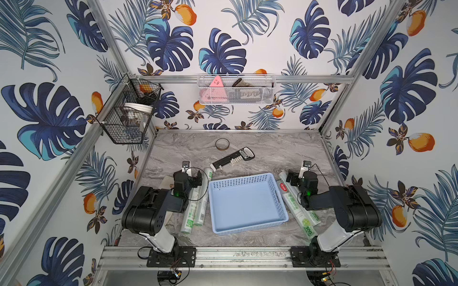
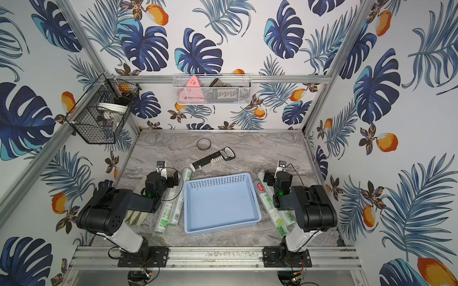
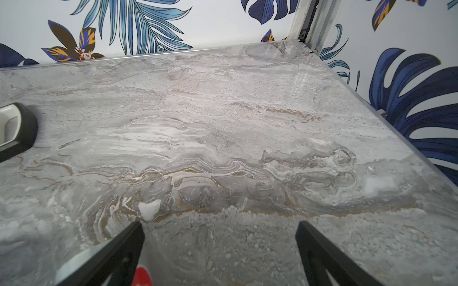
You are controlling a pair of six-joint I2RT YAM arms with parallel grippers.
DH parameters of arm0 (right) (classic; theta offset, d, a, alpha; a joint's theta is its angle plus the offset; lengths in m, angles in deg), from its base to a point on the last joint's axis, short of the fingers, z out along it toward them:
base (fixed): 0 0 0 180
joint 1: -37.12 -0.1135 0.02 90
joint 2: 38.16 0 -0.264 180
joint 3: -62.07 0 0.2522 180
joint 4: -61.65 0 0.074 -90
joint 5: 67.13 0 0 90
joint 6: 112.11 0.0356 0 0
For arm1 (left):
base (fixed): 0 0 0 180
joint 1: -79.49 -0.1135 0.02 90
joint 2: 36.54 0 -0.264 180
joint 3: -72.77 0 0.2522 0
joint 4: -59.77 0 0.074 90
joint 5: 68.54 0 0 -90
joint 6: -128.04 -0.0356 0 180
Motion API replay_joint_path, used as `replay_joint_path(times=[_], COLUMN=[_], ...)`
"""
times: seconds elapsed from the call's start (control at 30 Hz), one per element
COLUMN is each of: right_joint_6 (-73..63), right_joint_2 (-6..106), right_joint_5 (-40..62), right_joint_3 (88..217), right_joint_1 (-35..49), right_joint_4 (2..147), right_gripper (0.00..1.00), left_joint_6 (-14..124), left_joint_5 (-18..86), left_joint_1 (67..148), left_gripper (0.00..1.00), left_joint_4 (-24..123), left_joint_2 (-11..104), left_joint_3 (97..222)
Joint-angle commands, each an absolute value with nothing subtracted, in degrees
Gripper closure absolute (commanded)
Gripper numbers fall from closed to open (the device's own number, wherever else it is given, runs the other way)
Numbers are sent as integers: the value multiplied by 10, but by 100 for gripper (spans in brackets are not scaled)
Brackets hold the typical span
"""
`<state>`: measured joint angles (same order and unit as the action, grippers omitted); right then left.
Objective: Put the plastic wrap into the basket
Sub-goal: Adjust the basket at the center of the board.
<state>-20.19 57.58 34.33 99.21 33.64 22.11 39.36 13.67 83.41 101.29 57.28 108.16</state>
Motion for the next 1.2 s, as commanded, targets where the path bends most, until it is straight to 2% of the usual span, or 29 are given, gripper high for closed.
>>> replay_joint_path(times=[0.0,0.43,0.57,0.67,0.8,0.87,0.93,1.03,1.1,1.17], right_joint_6=[-200,-211,-214,-190,-79,9,56,44,49,57], right_joint_2=[576,567,539,455,324,279,252,224,207,188], right_joint_5=[343,339,342,361,373,338,248,55,-25,-62], right_joint_3=[996,958,943,956,1042,1099,1144,1169,1184,1197], right_joint_1=[337,334,333,333,333,333,334,334,334,333], right_joint_4=[214,150,136,245,543,701,810,893,958,1023], right_gripper=[0,0,0,0,0,0,0,0,2,2], left_joint_6=[386,389,407,408,452,511,593,789,718,723], left_joint_5=[140,125,83,83,79,77,70,24,162,257], left_joint_1=[832,832,832,832,832,832,832,832,833,845], left_gripper=[1,1,1,1,1,1,1,1,1,1], left_joint_4=[1015,1038,1051,953,798,677,548,330,314,336], left_joint_2=[571,567,508,418,314,291,295,337,376,394], left_joint_3=[1084,1070,1037,1049,1105,1166,1239,1349,1402,1411])
